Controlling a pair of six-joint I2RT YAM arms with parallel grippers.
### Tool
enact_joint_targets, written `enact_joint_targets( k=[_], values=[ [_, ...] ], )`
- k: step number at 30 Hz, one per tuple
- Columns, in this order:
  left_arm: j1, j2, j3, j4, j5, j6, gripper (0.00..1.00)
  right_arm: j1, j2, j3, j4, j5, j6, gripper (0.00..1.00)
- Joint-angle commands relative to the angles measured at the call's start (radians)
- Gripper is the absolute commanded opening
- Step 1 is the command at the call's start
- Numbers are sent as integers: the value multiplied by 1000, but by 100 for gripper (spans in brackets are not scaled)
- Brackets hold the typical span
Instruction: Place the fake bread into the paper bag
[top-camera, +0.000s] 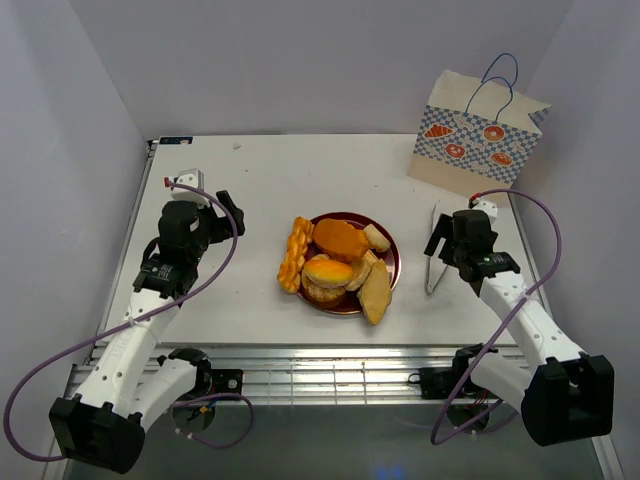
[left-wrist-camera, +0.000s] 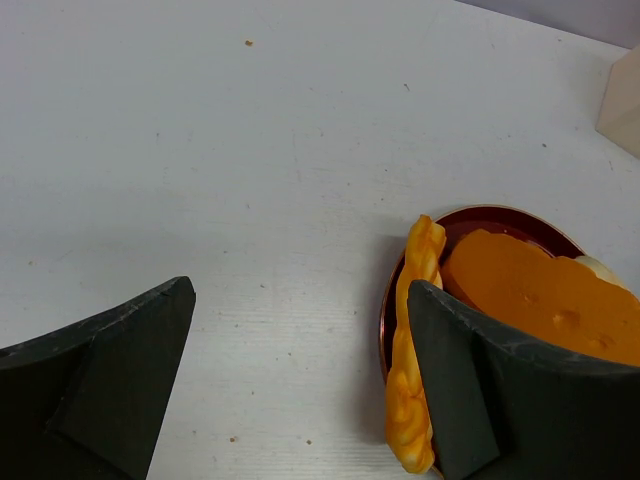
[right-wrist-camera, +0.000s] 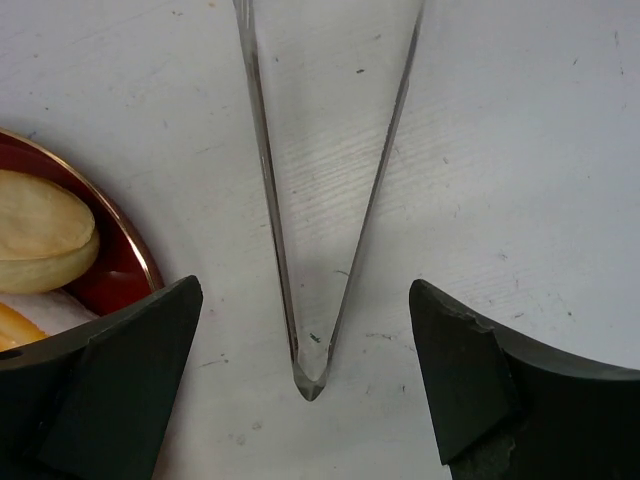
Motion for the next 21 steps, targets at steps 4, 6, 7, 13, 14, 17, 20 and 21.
enact_joint_targets(
  k=[4, 6, 7, 13, 14, 17, 20, 21],
  values=[
    [-5, 1, 34, -10, 22, 0, 98, -1, 46, 45, -18, 53, 61, 90],
    [-5, 2, 36, -15, 26, 0, 98, -1, 54, 12, -3, 53, 61, 90],
    [-5, 2, 37, -15, 30, 0, 98, -1, 54, 0, 26, 45, 53, 90],
    [-5, -4, 39, -15, 42, 0, 98, -2, 106, -58, 116, -18, -4, 90],
    [-5, -8, 39, -16, 45, -1, 98, -2, 135, -57, 119, -11, -2, 90],
    [-5, -10, 39, -15, 59, -1, 98, -2, 196, -49, 134, -36, -7, 90],
    [-5, -12, 39, -15, 62, -1, 98, -2, 236, -52, 163, -57, -22, 90],
    [-5, -12, 39, -15, 62, -1, 98, -1, 241, -57, 184, -57, -25, 90]
  ],
)
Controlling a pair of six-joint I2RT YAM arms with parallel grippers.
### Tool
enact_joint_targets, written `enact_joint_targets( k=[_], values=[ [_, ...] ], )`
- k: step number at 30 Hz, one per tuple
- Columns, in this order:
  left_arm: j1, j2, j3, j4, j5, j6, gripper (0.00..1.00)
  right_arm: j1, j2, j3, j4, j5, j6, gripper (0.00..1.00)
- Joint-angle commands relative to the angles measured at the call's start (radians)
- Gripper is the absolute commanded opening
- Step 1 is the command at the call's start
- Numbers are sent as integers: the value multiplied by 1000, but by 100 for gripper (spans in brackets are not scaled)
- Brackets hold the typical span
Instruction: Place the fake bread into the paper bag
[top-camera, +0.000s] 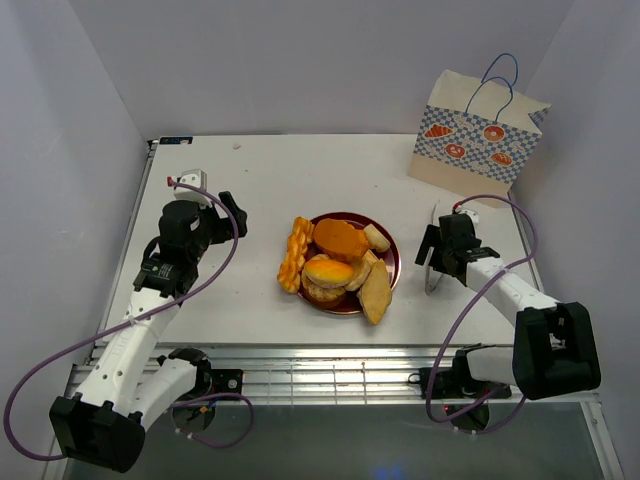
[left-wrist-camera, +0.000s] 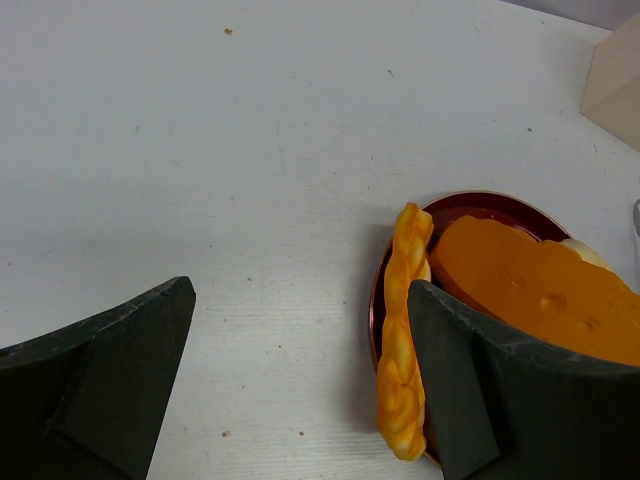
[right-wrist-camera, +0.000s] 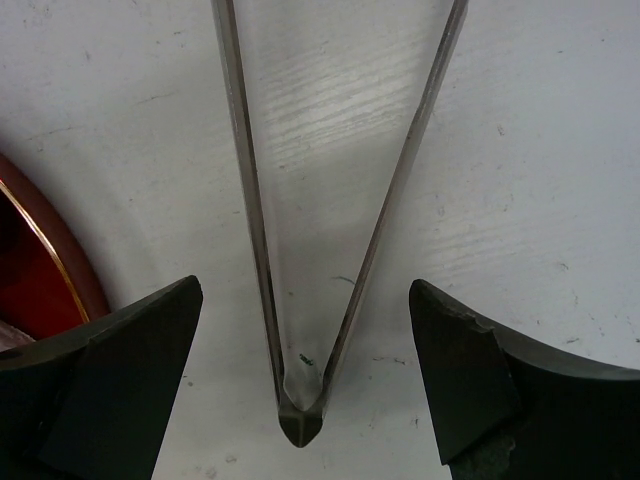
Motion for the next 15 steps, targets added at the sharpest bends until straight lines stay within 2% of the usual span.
enact_joint_targets(
  k=[1, 15],
  values=[
    [-5, -18, 34, -9, 19, 1, 98, -2, 18, -14, 101, -24, -36, 90],
    [-5, -1, 34, -7, 51, -1, 98, -47, 99, -46, 238, -48, -73, 90]
  ],
)
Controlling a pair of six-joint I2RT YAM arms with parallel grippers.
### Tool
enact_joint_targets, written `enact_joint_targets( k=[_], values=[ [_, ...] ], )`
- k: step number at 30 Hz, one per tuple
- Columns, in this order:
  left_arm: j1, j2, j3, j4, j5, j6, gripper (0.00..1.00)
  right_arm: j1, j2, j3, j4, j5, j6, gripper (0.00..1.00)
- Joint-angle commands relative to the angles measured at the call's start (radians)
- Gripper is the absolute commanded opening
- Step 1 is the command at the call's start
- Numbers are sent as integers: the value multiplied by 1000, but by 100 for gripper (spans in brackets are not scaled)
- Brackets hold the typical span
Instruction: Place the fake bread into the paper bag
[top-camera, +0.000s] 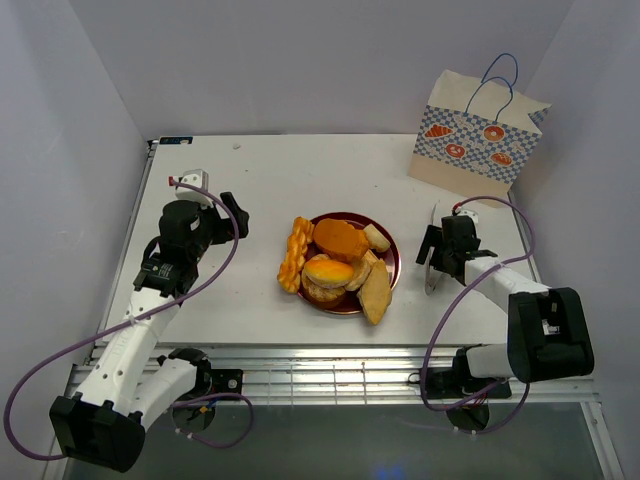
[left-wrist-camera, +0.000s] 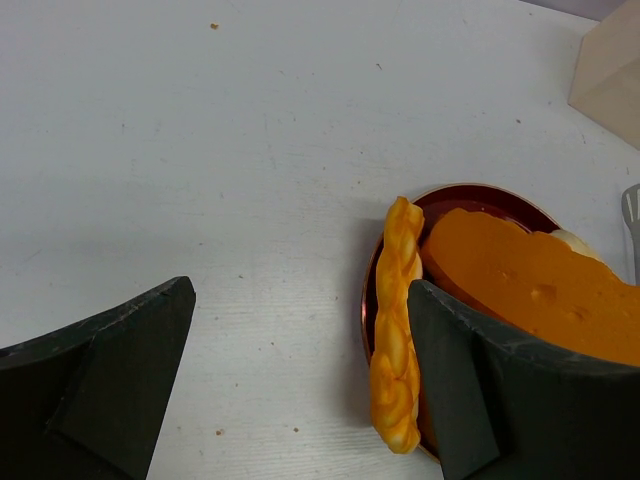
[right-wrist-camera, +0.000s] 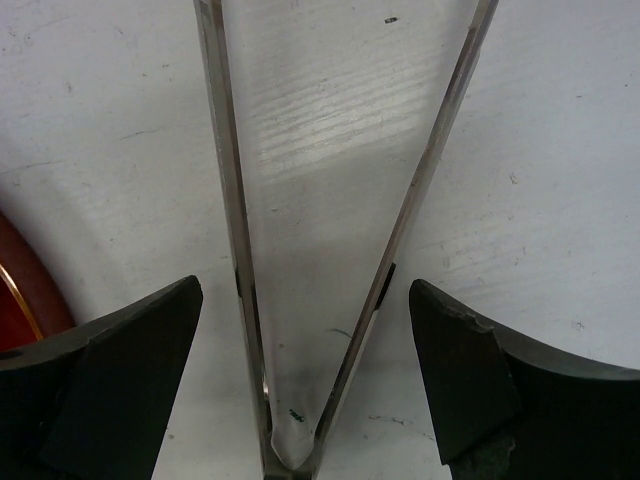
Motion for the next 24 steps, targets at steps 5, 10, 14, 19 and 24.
enact_joint_targets(
  k=[5, 10, 14, 19, 24],
  values=[
    [-5, 1, 34, -7, 20, -1, 98, -10, 46, 3, 99, -11, -25, 93],
    [-5, 6, 34, -7, 29, -2, 98, -15, 57, 0, 119, 0, -19, 100],
    [-5, 10, 34, -7, 35, -2, 98, -19, 67, 1, 139, -17, -12, 91],
    [-5, 13, 33, -7, 40, -2, 98, -21, 83, 14, 136, -17, -14, 78],
    [-5, 16, 36, -7, 43, -1, 98, -21, 93, 21, 113, -13, -14, 76]
  ],
)
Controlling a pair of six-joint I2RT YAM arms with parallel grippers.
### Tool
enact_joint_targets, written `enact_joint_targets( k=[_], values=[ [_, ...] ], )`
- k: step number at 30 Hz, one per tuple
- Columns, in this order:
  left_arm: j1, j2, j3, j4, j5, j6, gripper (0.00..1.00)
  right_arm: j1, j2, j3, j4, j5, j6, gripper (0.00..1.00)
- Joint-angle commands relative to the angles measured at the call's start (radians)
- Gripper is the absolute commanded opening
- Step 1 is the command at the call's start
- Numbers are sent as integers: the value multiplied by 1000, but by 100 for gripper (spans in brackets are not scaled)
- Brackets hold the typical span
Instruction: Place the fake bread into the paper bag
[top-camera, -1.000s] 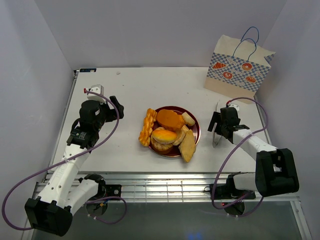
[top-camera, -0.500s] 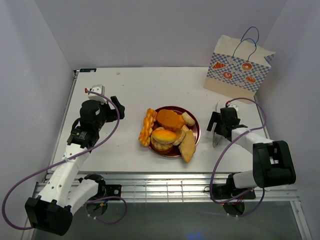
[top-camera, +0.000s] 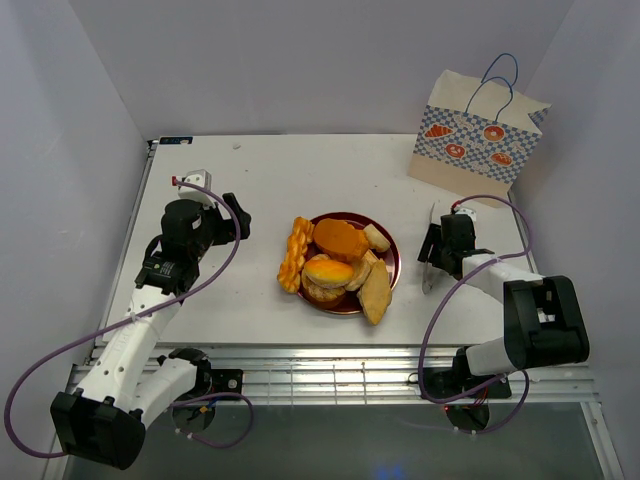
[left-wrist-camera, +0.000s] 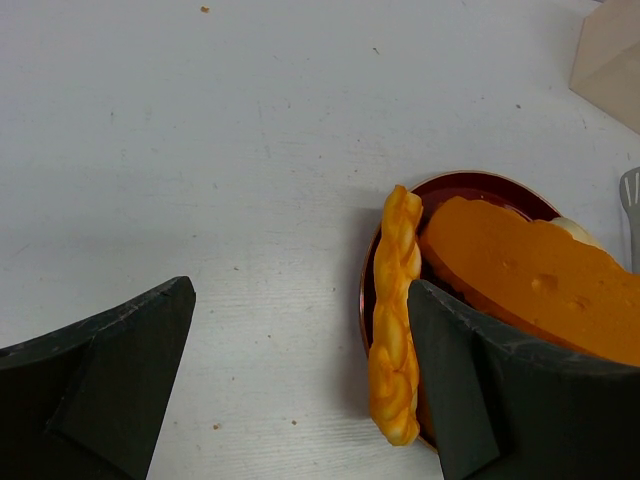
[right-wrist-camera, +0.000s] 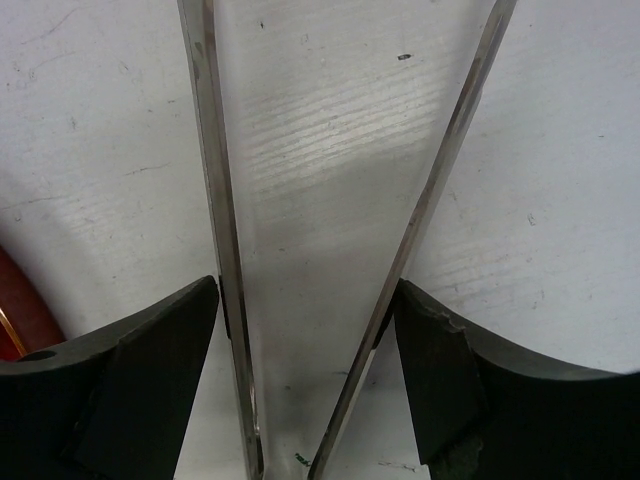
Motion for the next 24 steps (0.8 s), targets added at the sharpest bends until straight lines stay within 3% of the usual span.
enact_joint_targets(
  k=[1, 7, 24],
  values=[
    [-5, -1, 34, 0, 16, -1, 98, -6, 18, 26, 5, 3, -8, 73],
    [-5, -1, 34, 2, 22, -2, 98, -6, 1, 43, -24, 34, -11, 63],
    [-7, -16, 34, 0, 34, -7, 98, -6, -187, 87, -242, 82, -37, 59]
  ],
)
